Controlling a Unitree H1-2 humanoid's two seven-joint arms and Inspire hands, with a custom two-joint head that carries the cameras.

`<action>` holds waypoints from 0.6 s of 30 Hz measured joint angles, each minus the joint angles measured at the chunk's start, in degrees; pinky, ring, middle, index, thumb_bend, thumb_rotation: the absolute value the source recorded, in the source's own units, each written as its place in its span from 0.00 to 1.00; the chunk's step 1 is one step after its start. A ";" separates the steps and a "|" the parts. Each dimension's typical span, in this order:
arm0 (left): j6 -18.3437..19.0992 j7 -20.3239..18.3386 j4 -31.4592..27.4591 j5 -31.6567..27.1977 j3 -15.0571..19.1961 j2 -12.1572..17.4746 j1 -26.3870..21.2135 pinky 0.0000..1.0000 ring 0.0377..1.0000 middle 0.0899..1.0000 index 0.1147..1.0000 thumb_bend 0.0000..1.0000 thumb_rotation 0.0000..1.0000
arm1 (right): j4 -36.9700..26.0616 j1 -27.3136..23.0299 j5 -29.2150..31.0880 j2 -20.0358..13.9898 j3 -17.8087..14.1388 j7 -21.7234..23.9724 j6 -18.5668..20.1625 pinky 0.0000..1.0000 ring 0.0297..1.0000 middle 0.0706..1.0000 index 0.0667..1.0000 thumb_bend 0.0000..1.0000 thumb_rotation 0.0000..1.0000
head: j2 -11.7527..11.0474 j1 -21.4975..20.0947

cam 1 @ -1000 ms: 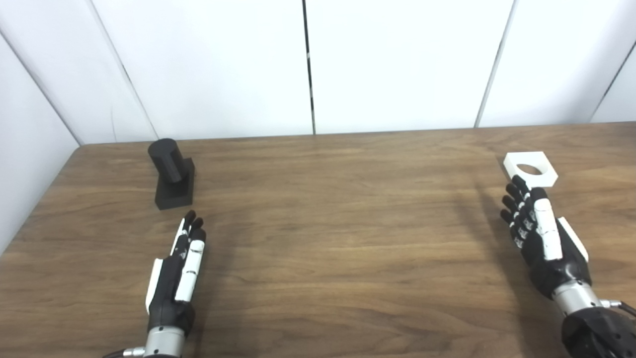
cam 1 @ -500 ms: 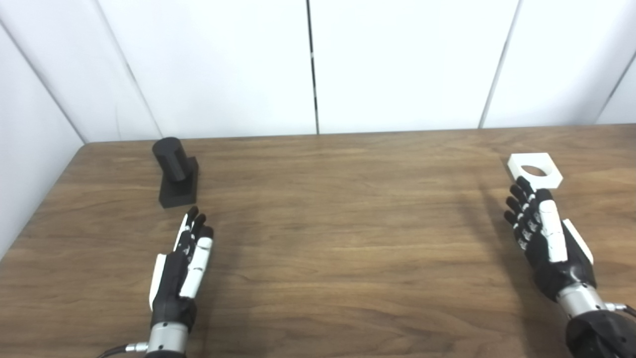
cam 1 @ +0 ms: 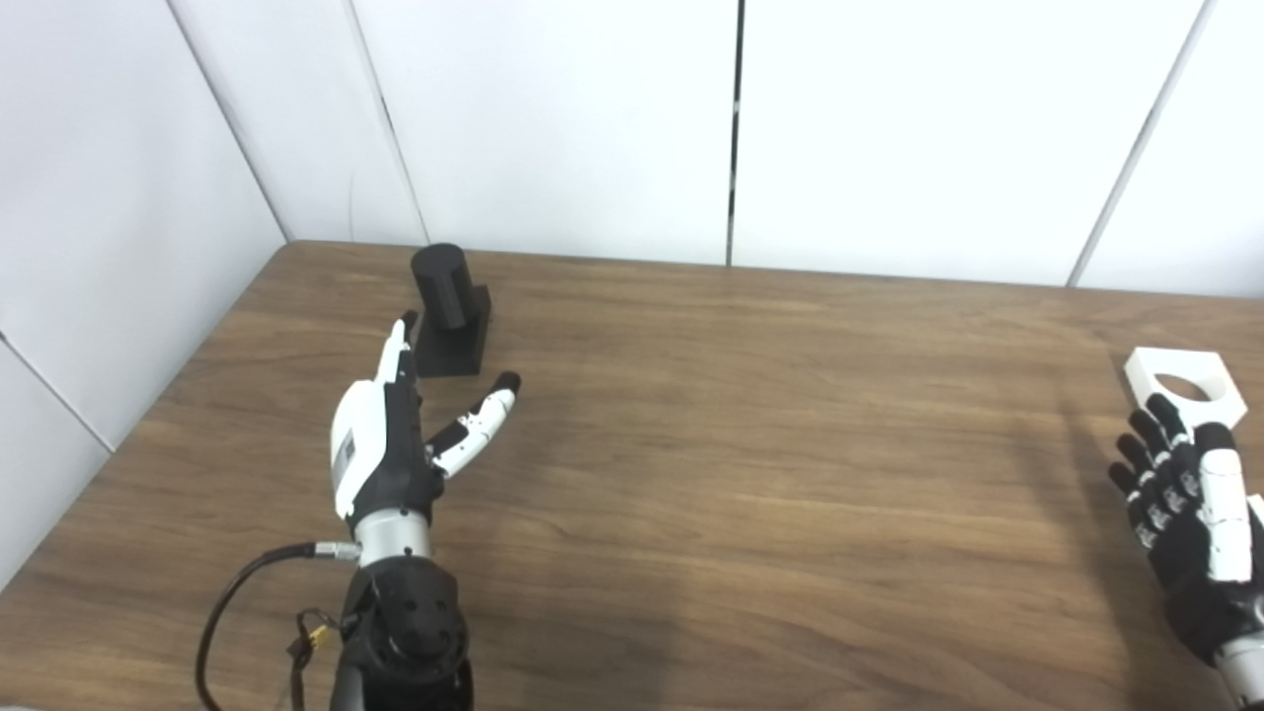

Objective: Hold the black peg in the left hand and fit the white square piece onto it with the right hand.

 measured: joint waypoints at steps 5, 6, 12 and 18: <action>0.00 -5.84 2.49 10.61 2.54 -0.53 -5.13 0.94 0.99 1.00 1.00 0.75 0.58 | -0.01 -0.37 -0.04 -0.49 0.42 0.11 -0.01 1.00 1.00 1.00 1.00 0.59 1.00 | -0.35 0.44; 0.00 -6.98 3.26 12.68 2.97 -0.73 -6.09 0.96 1.00 1.00 0.99 0.75 0.59 | -0.01 -0.39 -0.08 -0.49 0.47 0.11 -0.01 1.00 1.00 1.00 1.00 0.59 1.00 | -0.35 0.44; 0.01 -12.11 9.72 21.80 6.09 -1.06 -11.09 0.97 0.98 0.98 0.96 0.75 0.63 | 0.04 -0.45 -0.15 -0.52 0.46 0.11 -0.02 1.00 1.00 1.00 1.00 0.57 1.00 | -0.61 1.14; 0.01 -12.65 17.62 25.71 7.55 0.68 -15.08 0.96 0.96 0.96 0.95 0.74 0.64 | 0.71 -0.53 0.08 -0.88 0.33 0.13 -0.07 1.00 1.00 1.00 1.00 0.56 1.00 | -0.79 1.23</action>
